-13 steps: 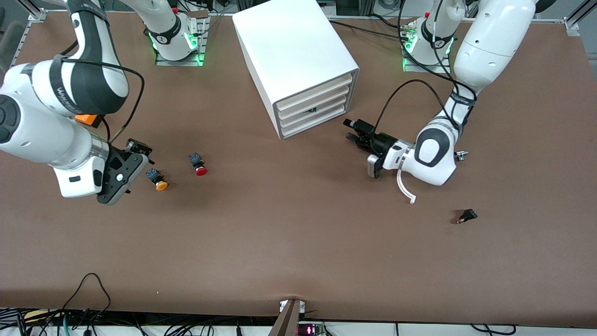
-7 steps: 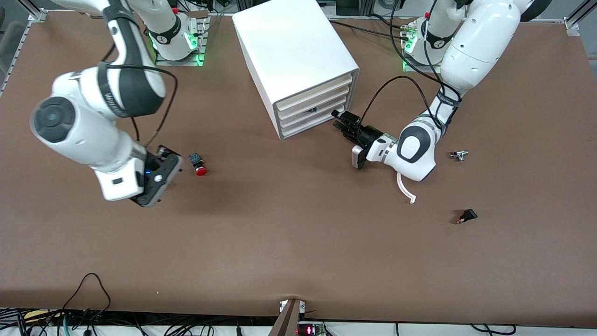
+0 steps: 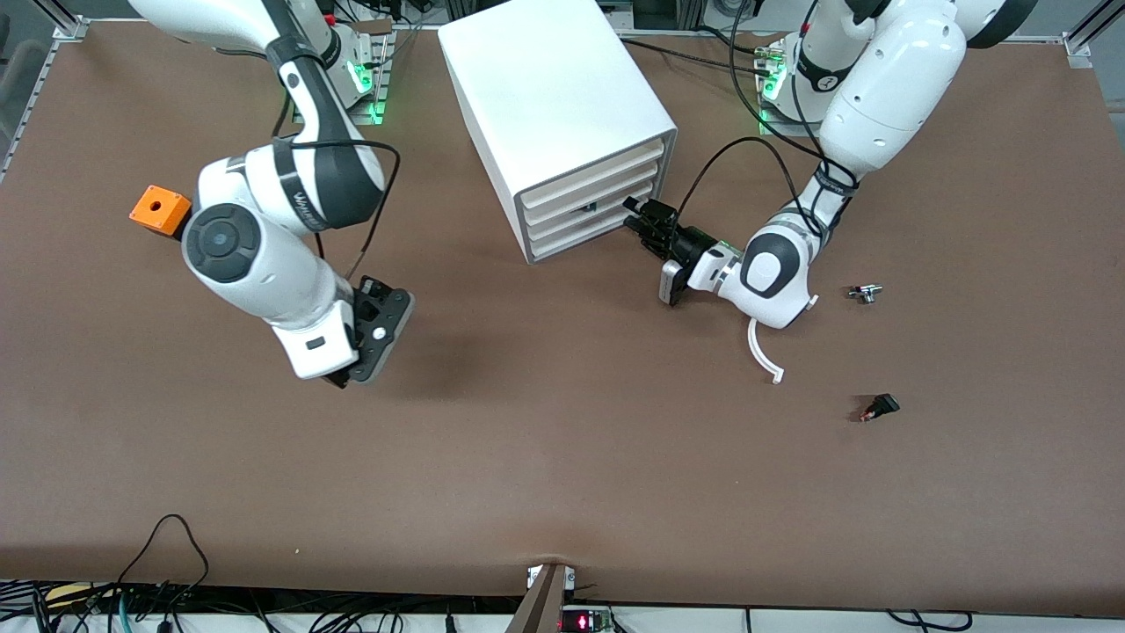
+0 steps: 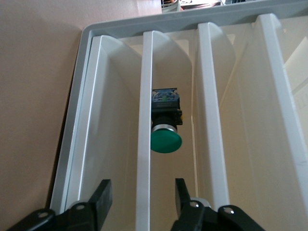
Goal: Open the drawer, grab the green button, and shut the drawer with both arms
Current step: 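Pull the drawer open with the left gripper while the right gripper approaches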
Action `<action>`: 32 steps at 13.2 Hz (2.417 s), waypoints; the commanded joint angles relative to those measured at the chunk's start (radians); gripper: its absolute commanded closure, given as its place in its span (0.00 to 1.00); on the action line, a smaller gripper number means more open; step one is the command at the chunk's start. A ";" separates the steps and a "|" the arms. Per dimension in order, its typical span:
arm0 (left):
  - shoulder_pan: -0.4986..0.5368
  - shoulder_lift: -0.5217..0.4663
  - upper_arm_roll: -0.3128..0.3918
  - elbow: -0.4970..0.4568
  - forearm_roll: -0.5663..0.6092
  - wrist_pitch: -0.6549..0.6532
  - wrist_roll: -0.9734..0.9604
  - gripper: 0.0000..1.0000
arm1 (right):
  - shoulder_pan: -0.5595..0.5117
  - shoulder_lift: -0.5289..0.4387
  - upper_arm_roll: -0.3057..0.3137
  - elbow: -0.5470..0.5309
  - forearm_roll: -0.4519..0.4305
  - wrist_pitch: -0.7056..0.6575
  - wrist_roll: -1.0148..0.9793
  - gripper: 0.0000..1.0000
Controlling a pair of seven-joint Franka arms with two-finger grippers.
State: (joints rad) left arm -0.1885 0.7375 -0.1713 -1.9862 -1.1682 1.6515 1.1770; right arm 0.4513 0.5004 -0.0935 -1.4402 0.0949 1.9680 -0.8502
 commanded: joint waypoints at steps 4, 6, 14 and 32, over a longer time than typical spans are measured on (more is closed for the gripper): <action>-0.058 -0.007 0.001 -0.080 -0.099 0.039 0.093 0.65 | 0.076 0.007 -0.008 0.023 -0.009 0.034 -0.001 0.00; -0.060 -0.007 0.003 -0.082 -0.099 0.044 0.092 0.84 | 0.090 0.004 -0.006 0.035 -0.007 0.032 -0.006 0.00; -0.020 -0.012 0.016 -0.011 -0.078 0.034 0.060 1.00 | 0.127 0.000 -0.006 0.038 -0.006 0.034 -0.012 0.00; 0.101 0.049 0.073 0.291 0.102 0.039 -0.122 1.00 | 0.214 0.013 -0.005 0.058 -0.007 0.051 -0.030 0.00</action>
State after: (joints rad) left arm -0.0943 0.7750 -0.1247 -1.7684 -1.0786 1.6587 1.0522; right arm 0.6457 0.5050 -0.0954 -1.3885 0.0947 2.0041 -0.8698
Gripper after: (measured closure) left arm 0.907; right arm 0.000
